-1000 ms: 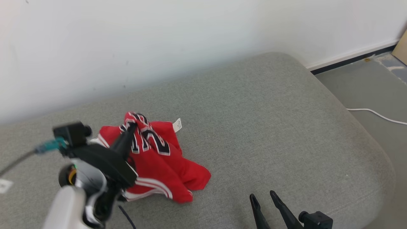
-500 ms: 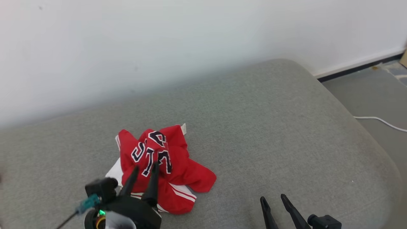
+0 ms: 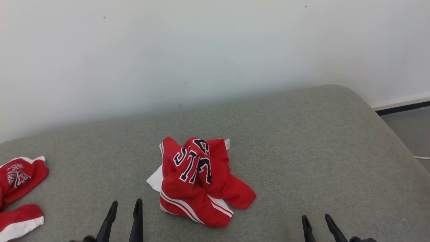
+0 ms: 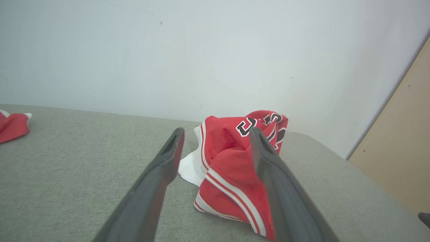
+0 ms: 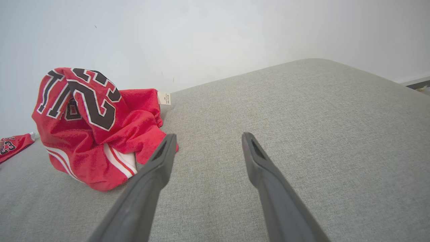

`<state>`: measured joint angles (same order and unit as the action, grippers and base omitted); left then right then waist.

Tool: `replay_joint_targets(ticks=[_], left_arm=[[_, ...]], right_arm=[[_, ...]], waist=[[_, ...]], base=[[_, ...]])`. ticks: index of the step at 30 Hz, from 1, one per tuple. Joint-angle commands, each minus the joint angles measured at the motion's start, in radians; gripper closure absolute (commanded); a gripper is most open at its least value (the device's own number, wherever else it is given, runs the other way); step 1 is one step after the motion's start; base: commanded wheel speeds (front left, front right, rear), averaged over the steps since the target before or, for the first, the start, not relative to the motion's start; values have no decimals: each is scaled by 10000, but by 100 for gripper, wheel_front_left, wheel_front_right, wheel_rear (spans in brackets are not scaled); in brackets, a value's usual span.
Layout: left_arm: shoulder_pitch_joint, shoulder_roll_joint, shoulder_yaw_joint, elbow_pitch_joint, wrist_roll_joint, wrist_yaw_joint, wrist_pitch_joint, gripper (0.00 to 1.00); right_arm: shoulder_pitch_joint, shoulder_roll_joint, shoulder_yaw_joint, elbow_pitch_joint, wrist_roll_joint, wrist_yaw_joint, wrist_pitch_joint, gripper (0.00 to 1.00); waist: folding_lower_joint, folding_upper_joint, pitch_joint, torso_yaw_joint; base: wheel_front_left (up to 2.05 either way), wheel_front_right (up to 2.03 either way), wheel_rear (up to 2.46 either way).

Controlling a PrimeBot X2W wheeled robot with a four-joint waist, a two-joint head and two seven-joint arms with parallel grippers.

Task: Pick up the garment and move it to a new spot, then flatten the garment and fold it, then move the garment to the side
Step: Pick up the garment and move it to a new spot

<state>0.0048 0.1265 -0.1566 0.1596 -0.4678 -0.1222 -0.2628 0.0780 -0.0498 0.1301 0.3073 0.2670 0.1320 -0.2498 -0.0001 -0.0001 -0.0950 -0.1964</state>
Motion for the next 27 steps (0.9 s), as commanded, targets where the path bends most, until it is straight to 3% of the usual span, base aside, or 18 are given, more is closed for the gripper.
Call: replay_joint_targets(ticks=[1,12,17,27], left_arm=[[542,-4,205,-257,290,-29,-25,0],[2398,250,1165,-910,952,-75,-28,0],[2636,314,1280,-575,1132,-77,-30,0],[2708,276,1438,-316,1190,-79,-31,0]], right_arm=[[173,-11,-117,-38,-105,-25,-27,0],[447,-11,-243,-19,-416,-25,-90,0],[476,-13,-443,178,-1050,-25,-100,0],[448,-11,-447,337,-1204,-25,-116,0]], waist=[[1,1,-96,467],[1,1,-140,1117],[1,1,-159,1287],[1,1,-120,1247]], base=[[0,0,0],[0,0,0],[0,0,0],[0,0,0]])
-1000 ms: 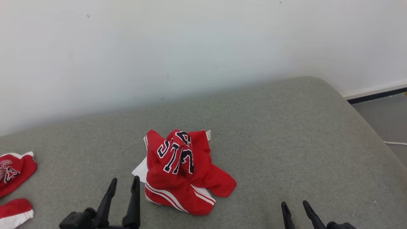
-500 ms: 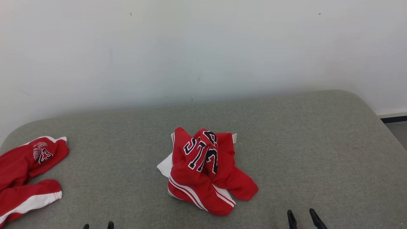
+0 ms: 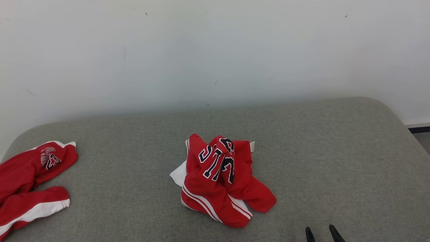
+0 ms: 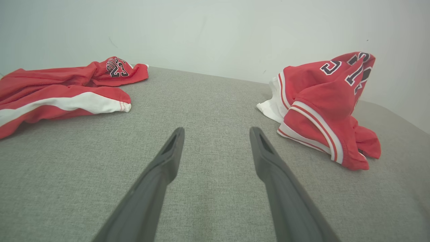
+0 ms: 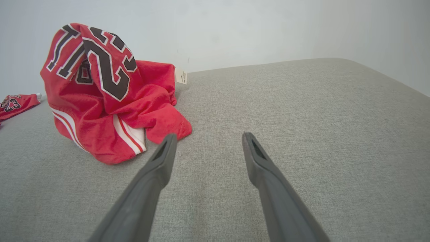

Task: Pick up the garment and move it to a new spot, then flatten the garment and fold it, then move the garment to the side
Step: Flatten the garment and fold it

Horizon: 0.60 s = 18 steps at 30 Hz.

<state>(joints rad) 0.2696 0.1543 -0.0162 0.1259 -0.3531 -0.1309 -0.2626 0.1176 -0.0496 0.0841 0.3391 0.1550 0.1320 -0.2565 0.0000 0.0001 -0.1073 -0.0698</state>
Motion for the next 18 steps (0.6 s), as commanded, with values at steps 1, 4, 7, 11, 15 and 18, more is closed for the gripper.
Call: replay_joint_targets(ticks=[1,4,7,11,15,18], left_arm=[[38,-15,35,20,60,7,-33,0],[21,-28,36,11,81,7,-33,0],[23,-37,17,29,90,9,-33,0],[-17,-6,-42,68,30,8,-33,0],[-117,52,-159,151,-108,8,-33,0],[-191,106,-447,293,-326,8,-33,0]], right_arm=[[59,-13,25,22,-47,-25,-50,0],[45,-13,44,41,21,-25,-53,0],[-1,-13,78,62,99,-25,-61,0],[-50,-13,102,85,145,-25,-71,0],[-89,-13,153,105,149,-25,-81,0],[-84,-15,204,70,160,-25,-72,0]], waist=[[0,-1,2,-34],[0,-1,-1,-64],[0,-1,-9,-103],[0,-1,-12,-137],[0,-1,-1,-198],[0,-1,15,-301]], base=[[0,0,0],[0,0,0],[0,0,0],[0,0,0],[0,0,0],[0,0,0]])
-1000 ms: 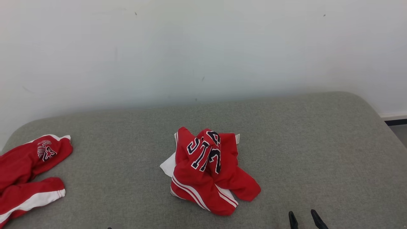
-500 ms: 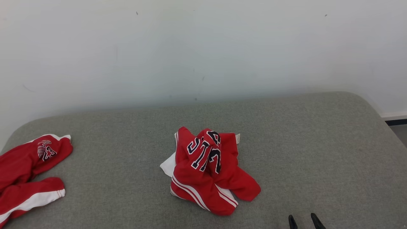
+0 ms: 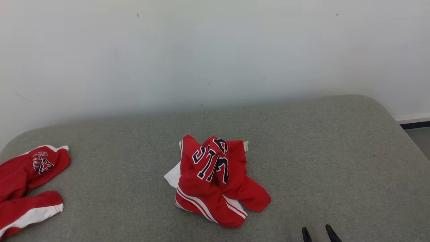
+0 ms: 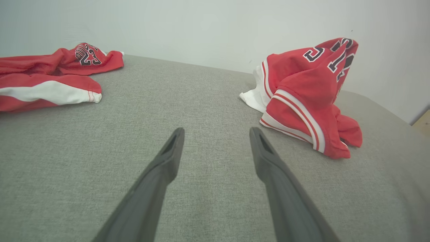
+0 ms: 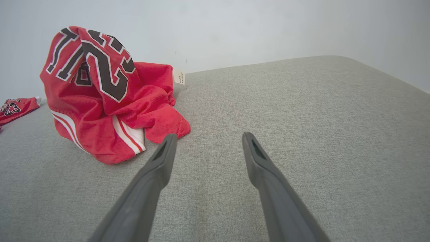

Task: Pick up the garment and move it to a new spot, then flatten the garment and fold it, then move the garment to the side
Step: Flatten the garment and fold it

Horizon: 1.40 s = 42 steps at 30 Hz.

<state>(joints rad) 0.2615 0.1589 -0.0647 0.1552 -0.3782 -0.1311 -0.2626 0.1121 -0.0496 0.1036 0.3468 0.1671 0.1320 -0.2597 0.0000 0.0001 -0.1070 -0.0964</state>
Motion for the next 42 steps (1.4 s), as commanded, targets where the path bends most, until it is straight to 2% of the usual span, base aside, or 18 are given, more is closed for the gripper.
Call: replay_joint_targets(ticks=[1,4,8,12,16,21,30,36,37,39,42], left_arm=[[-170,69,-90,81,-151,10,-33,0],[-409,133,-571,618,-392,10,-27,0],[-1268,69,-1127,1487,-888,11,733,0],[-2048,-207,-1688,1884,-991,11,1441,0],[-2742,-488,-1936,2358,-1278,147,2414,0],[-3343,-776,-2094,2645,-1610,313,3063,0],[-3994,-995,-2071,3090,-2202,759,3245,0],[-4235,-1040,-2044,3437,-2338,1154,2917,0],[-4287,-1044,-2063,3494,-2298,1211,2859,49],[-4402,-1045,-2094,3595,-2189,1324,2706,100],[-4543,-1014,-2121,3744,-2060,1411,2538,100]], right_arm=[[-16,-13,15,-16,61,-25,-33,0],[-15,-15,65,-14,73,-25,-24,0],[-88,-13,159,-25,85,-25,10,0],[-90,-13,124,-75,68,-25,67,0],[-129,-13,130,-147,32,-25,102,0],[-141,-13,164,-279,18,-25,176,0],[-260,-15,320,-344,163,-25,193,0],[-317,-13,372,-314,200,-25,163,0],[-329,-13,381,-310,203,-25,158,0],[-346,-12,390,-302,210,-25,143,0],[-347,-13,396,-290,225,-25,133,0]], waist=[[0,-1,20,-72],[0,-1,59,-251],[0,-1,143,-603],[0,-1,281,-1028],[0,-1,470,-1532],[0,-1,707,-2188],[0,-1,1009,-3095],[0,-1,1091,-3436],[0,-1,1104,-3465],[0,-1,1125,-3503],[0,-1,1154,-3534]], base=[[0,0,0],[0,0,0],[0,0,0],[0,0,0],[0,0,0],[0,0,0],[0,0,0],[0,0,0],[0,0,0],[0,0,0],[0,0,0]])
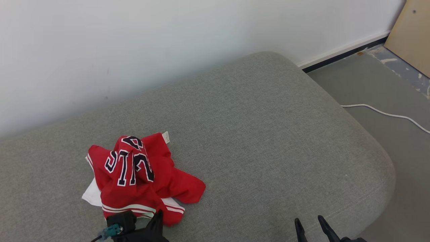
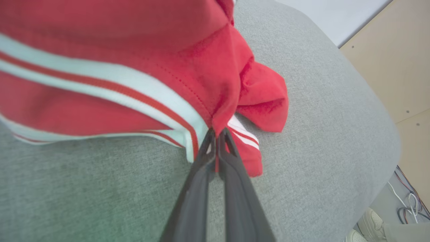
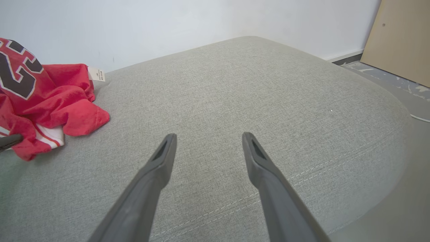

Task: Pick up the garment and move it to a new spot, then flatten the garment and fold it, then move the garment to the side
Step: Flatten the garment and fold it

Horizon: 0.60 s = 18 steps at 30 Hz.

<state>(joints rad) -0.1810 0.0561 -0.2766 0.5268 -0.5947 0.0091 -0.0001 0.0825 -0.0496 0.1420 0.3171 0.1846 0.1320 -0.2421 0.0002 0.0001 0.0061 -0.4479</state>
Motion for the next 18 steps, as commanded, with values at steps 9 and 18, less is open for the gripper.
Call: replay_joint_targets(ticks=[9,18], left_arm=[[-1313,-17,-353,-205,21,-459,-177,100],[-3710,-64,-1257,-1028,-1277,-841,-652,100]], right_arm=[[-75,-12,12,67,111,-25,-95,0],[-209,-13,396,186,325,-25,-133,0]], waist=[[-2,-1,26,77],[-2,-1,156,-388]], base=[[0,0,0],[0,0,0]])
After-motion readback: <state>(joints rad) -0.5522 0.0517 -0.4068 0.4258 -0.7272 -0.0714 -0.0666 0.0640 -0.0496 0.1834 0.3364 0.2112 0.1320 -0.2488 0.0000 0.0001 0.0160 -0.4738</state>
